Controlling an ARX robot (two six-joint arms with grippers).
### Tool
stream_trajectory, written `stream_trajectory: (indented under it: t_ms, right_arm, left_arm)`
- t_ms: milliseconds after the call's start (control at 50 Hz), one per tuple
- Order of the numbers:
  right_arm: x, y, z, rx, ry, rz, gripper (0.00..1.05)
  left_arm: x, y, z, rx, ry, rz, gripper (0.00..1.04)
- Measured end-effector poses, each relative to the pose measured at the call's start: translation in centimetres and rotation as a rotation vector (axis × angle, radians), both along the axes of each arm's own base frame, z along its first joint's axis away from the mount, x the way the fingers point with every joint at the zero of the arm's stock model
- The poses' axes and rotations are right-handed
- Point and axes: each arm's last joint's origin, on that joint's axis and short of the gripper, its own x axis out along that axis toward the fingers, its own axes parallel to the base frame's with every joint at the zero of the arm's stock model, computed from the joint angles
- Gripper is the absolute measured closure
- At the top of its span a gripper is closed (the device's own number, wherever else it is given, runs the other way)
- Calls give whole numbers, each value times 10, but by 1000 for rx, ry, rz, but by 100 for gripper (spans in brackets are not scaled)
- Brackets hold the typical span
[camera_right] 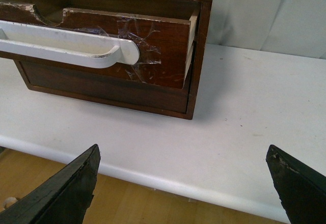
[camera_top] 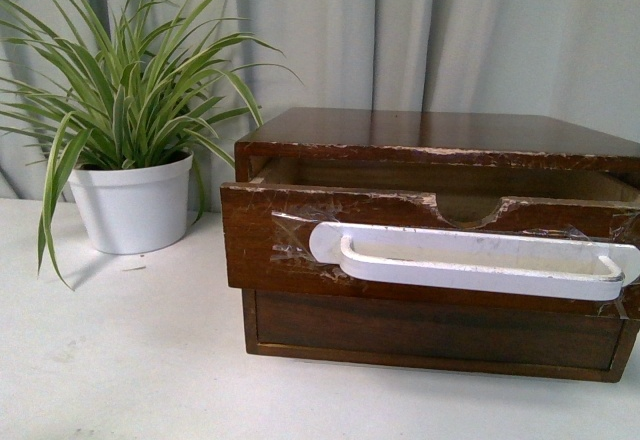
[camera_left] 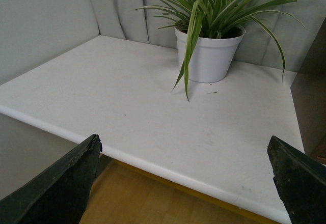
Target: Open drawer
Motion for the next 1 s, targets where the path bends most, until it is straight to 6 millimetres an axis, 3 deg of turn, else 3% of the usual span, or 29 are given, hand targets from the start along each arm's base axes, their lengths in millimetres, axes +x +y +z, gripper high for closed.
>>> stream_trajectory:
  t_ms: [100,140,360,560,680,700,840,1000]
  right_arm:
    - [0,0,0,0,0,0,9]
    - [0,0,0,1,-12,-16,10]
    - [-1,6,-7,24,-159,-199,43]
    - [0,15,-15,38,-149,-157,75]
    - [0,15,-18,41,-151,-163,100]
    - [-1,15,-18,39,-152,-161,104]
    - [-1,15,-30,42,-152,-162,103]
    - [-1,15,-30,42,-154,-163,103]
  left_arm:
    - [0,0,0,-1,-1,0,6]
    - [0,1,0,-6,-26,-75,11]
    - [-3,8,-18,-3,-59,-281,45]
    - [-9,9,-30,-2,-44,-278,76]
    - [-15,9,-36,0,-65,-281,101]
    - [-15,9,-37,3,-65,-281,100]
    - [-15,9,-46,3,-56,-280,101]
    - [-15,9,-51,2,-54,-282,101]
